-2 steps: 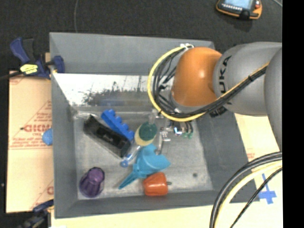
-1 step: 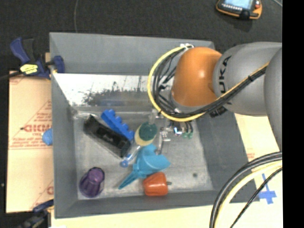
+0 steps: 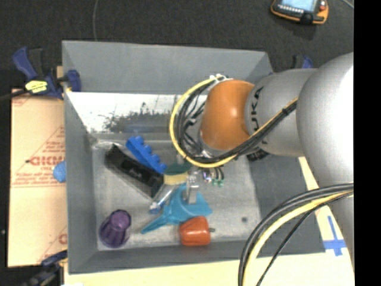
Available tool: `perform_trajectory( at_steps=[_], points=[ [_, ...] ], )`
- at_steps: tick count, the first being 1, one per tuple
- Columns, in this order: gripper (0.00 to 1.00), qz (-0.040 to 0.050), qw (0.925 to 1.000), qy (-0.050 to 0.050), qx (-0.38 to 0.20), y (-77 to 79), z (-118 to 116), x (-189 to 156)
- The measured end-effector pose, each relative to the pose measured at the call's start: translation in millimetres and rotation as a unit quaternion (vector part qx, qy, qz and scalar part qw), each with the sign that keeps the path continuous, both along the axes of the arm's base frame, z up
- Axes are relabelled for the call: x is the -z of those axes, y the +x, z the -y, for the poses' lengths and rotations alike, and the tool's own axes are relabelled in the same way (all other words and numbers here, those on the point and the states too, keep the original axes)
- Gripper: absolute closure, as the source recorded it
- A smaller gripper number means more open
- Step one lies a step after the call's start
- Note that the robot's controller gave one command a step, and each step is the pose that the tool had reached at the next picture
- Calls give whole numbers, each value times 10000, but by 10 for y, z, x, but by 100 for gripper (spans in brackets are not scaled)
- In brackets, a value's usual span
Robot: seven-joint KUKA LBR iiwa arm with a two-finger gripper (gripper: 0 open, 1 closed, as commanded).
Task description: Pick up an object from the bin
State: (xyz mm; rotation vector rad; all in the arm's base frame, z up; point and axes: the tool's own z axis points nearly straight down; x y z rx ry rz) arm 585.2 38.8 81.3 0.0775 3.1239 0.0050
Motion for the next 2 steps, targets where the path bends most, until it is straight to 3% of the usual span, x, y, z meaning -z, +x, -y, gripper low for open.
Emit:
perform_trajectory(
  at_steps=[1, 2],
  points=[
    [0, 55, 10000, -20, -8, -95, -130, -8],
    [0, 85, 9998, 2, 179, -119, 74, 63]
  ],
)
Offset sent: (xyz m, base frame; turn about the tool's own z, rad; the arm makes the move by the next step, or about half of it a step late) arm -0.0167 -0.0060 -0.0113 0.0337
